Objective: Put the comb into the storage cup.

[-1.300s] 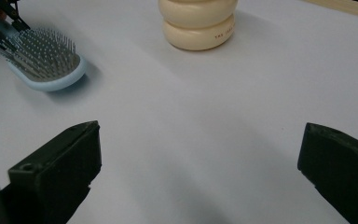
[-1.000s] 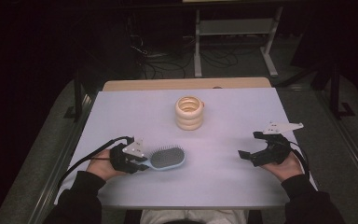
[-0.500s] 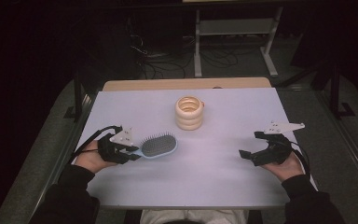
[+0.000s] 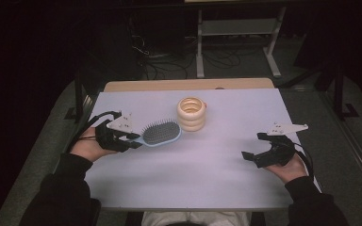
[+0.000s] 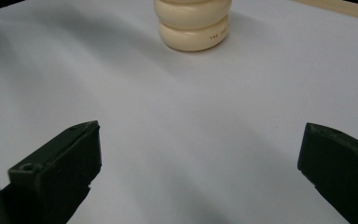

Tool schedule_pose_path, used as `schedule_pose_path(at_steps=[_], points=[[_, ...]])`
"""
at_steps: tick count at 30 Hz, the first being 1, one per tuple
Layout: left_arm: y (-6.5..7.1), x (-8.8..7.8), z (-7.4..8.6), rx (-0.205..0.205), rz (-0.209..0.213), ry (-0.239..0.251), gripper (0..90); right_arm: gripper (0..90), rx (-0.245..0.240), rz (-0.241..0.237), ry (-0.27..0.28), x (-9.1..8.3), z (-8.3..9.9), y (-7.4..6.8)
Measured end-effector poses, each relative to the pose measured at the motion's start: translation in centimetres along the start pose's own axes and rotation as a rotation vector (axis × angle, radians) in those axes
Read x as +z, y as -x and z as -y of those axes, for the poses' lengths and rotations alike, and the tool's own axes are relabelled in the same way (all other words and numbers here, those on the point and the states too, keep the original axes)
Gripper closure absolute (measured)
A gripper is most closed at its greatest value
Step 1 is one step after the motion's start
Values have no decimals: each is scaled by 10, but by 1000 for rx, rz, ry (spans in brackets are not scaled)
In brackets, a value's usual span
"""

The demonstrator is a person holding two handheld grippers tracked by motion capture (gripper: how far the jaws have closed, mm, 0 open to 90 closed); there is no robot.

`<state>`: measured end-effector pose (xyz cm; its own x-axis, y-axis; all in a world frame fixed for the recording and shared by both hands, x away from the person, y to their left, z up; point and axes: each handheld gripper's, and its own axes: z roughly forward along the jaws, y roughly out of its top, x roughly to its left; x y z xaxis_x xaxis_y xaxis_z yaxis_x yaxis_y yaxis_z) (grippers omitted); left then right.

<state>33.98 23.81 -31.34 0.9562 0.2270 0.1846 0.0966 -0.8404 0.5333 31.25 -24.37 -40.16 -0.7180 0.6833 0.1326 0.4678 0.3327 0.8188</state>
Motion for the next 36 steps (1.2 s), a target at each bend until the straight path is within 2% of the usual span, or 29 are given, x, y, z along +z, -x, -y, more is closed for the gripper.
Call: schedule_pose_path(at_steps=[9,11,15,22,26,28,36], points=[[-11,-2,-19,8,-9,-19,706,0,1,-3,3,0,0,0],[-11,-1,-24,22,-13,-19,706,0,0,-2,5,-1,0,0],[-13,-2,-30,37,-10,-1,706,0,1,-2,3,0,0,0],[-18,-4,-41,38,-28,18,706,0,3,-2,5,-1,0,0],[-20,-4,-48,44,-32,13,706,0,2,-3,5,0,0,0],[-21,-3,-52,53,-20,7,705,0,2,-3,6,-1,0,0],[-26,0,-64,57,-44,33,706,0,-10,-6,13,-2,-2,-1]])
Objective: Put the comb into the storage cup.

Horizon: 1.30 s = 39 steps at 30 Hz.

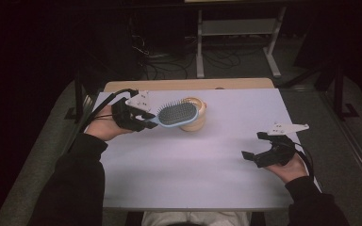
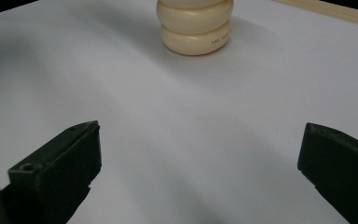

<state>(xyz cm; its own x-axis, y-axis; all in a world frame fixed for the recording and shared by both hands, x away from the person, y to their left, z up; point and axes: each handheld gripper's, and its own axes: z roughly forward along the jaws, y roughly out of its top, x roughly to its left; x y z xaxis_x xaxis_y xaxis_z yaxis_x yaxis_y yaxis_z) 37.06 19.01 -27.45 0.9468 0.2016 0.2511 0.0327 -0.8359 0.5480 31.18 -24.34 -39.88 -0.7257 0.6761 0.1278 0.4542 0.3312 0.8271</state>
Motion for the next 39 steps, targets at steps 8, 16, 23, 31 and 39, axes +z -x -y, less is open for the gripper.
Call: schedule_pose_path(at_steps=[8,16,23,31,39], points=[[-4,5,-8,-4,-17,18,706,0,-11,-30,-15,0,-17,-6],[-7,11,-22,12,-32,19,705,0,-52,-43,-16,1,-44,-10],[-8,8,-25,12,-50,36,705,0,-84,-55,-21,1,-75,-15],[-9,10,-24,3,-100,58,705,0,-76,-81,3,7,-108,-13],[-8,17,-25,-2,-101,73,705,0,-79,-106,-3,17,-134,-15]])
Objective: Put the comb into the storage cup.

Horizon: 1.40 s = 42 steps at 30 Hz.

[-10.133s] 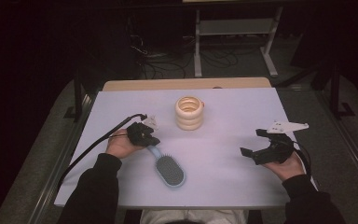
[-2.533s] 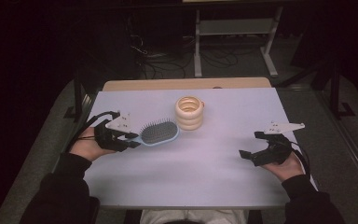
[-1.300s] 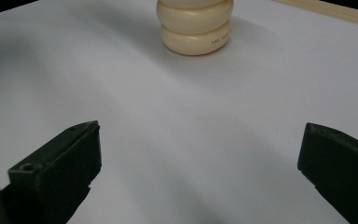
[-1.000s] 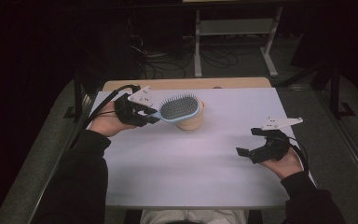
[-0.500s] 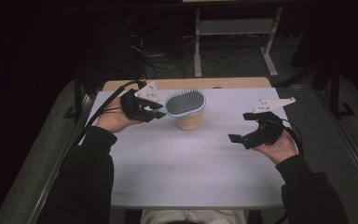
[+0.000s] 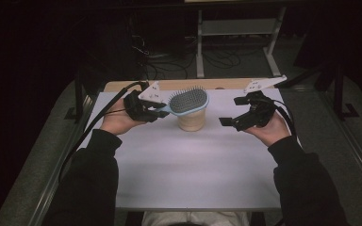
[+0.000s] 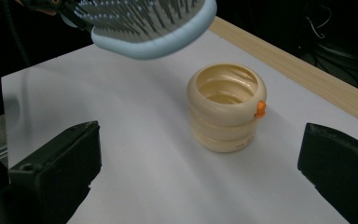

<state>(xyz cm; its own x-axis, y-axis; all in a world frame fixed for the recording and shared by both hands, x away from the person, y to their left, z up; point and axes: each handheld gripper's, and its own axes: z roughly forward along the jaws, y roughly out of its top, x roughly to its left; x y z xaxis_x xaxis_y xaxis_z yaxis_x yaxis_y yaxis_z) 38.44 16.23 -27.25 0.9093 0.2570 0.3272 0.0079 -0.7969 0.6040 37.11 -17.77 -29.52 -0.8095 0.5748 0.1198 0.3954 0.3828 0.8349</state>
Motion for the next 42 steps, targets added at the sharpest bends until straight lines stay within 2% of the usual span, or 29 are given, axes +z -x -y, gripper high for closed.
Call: schedule_pose_path(at_steps=[8,15,18,21,27,30,32,37,39,42], points=[[2,12,-1,-1,-22,33,705,0,39,-48,4,13,-12,6],[5,24,-2,3,-16,42,705,0,44,-49,-16,24,-19,4],[8,28,-2,7,-35,57,705,0,67,-56,-21,30,-22,5],[10,31,-2,3,-36,84,705,0,87,-66,-13,35,-24,6],[13,39,-3,4,-43,94,705,0,151,-108,10,44,-27,13],[14,40,-4,-4,-56,114,705,0,174,-118,11,47,-29,15],[15,40,-4,-3,-66,129,705,0,206,-150,31,48,-29,16],[16,37,-6,-6,-79,152,705,76,276,-189,77,47,-30,22],[15,37,-6,-13,-93,149,704,144,308,-210,87,46,-30,25],[15,39,-5,-12,-99,149,704,210,312,-205,98,45,-31,24]])
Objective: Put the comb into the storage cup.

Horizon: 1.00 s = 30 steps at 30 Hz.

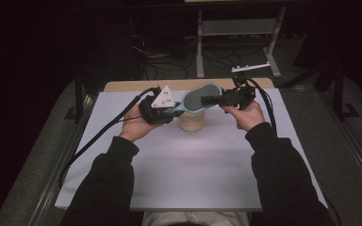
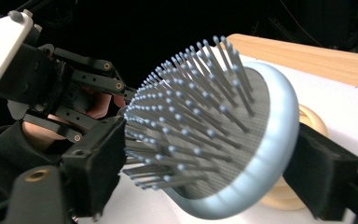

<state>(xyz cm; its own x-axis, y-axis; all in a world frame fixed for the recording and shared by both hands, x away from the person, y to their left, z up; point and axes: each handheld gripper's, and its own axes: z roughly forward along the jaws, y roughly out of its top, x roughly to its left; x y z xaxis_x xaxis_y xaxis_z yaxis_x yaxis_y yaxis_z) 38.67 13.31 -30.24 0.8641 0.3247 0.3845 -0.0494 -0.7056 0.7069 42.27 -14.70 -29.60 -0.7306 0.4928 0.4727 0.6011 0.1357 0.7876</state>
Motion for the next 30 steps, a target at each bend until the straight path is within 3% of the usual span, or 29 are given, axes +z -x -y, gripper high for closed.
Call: schedule_pose_path(at_steps=[3,6,11,14,16,19,21,30], points=[[1,2,2,-4,13,15,703,285,33,-22,-8,2,-2,1],[-1,3,13,-38,38,44,703,362,69,-32,-27,3,-5,1],[-1,3,21,-60,53,52,704,514,-8,-30,-83,6,-17,-10],[-4,1,24,-95,78,81,705,534,-34,-11,-93,8,-24,-19],[-8,-1,27,-145,94,114,698,539,-34,-12,-78,7,-27,-22],[-10,-1,31,-184,113,128,689,550,-27,-16,-69,8,-29,-24],[-12,-1,32,-212,129,139,680,556,-48,-11,-64,9,-30,-27],[-23,-5,33,-320,196,188,528,558,-96,16,-66,7,-45,-36]])
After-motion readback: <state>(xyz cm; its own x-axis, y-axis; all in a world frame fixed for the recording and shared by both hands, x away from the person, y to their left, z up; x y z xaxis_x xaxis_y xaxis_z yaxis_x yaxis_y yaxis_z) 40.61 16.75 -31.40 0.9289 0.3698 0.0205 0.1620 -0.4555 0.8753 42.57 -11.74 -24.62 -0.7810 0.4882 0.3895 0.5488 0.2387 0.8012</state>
